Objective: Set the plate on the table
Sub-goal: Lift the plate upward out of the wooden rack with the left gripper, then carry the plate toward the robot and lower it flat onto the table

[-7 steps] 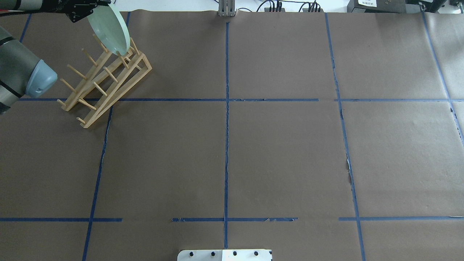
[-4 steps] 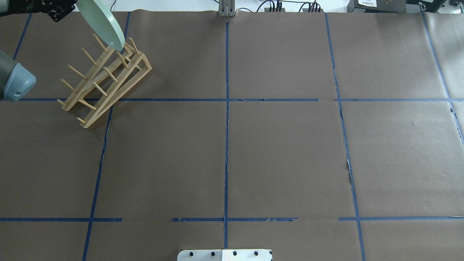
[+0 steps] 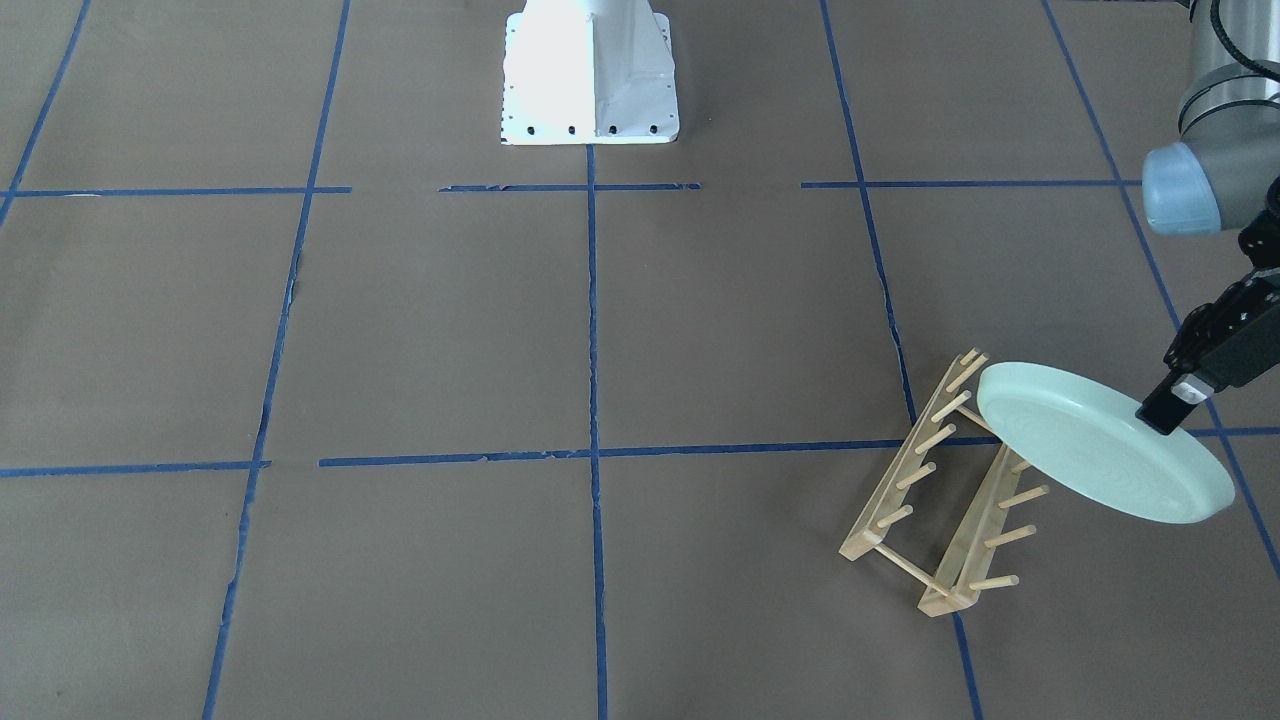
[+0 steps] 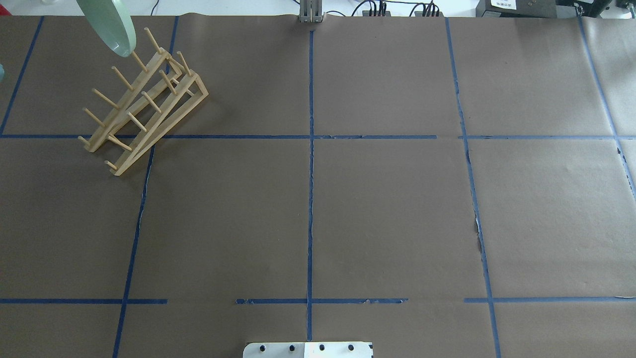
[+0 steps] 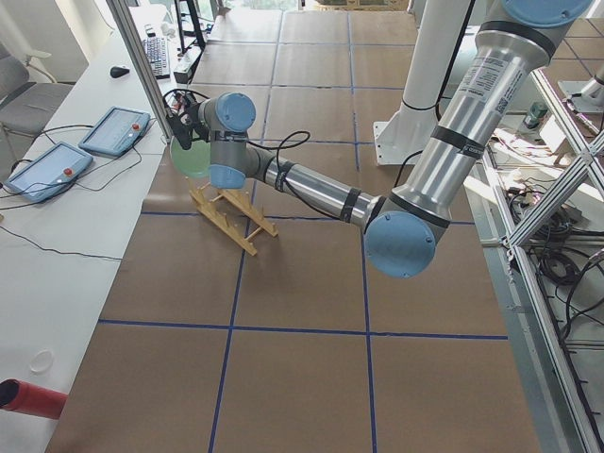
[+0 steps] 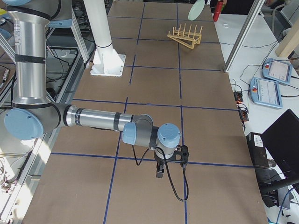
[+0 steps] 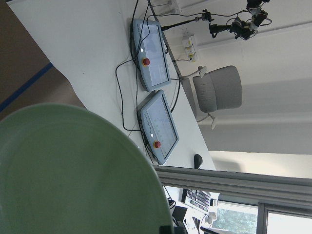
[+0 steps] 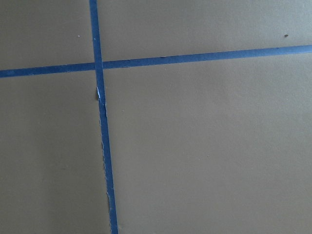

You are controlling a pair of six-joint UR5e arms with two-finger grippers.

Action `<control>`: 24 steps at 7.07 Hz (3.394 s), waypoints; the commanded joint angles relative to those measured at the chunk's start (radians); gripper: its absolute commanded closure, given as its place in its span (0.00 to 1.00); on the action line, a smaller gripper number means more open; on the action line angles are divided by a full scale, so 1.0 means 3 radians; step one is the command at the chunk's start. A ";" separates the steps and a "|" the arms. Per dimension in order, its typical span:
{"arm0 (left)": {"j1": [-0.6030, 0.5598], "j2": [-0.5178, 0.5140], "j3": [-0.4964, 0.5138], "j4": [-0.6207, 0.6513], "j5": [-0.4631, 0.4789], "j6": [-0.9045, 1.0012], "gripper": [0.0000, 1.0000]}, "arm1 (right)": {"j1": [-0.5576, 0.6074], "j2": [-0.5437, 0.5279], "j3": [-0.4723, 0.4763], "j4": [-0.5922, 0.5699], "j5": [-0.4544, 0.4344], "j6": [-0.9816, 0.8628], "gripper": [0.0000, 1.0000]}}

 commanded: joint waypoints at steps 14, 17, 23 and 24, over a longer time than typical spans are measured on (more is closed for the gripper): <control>0.3228 -0.0450 -0.1365 0.4873 0.2232 0.2697 1.00 | 0.0000 0.0000 0.0000 0.0000 0.0000 0.0000 0.00; 0.3332 -0.0490 -0.1196 0.4919 0.2350 0.2771 1.00 | 0.0000 0.0000 0.0000 0.0000 0.0000 0.0000 0.00; 0.3144 -0.0588 -0.1444 0.4894 0.2310 0.2760 0.00 | 0.0000 0.0000 0.0000 0.0000 0.0000 0.0000 0.00; 0.2829 -0.0598 -0.1633 0.4914 0.2239 0.2776 0.00 | 0.0000 0.0000 0.0000 0.0000 0.0000 0.0000 0.00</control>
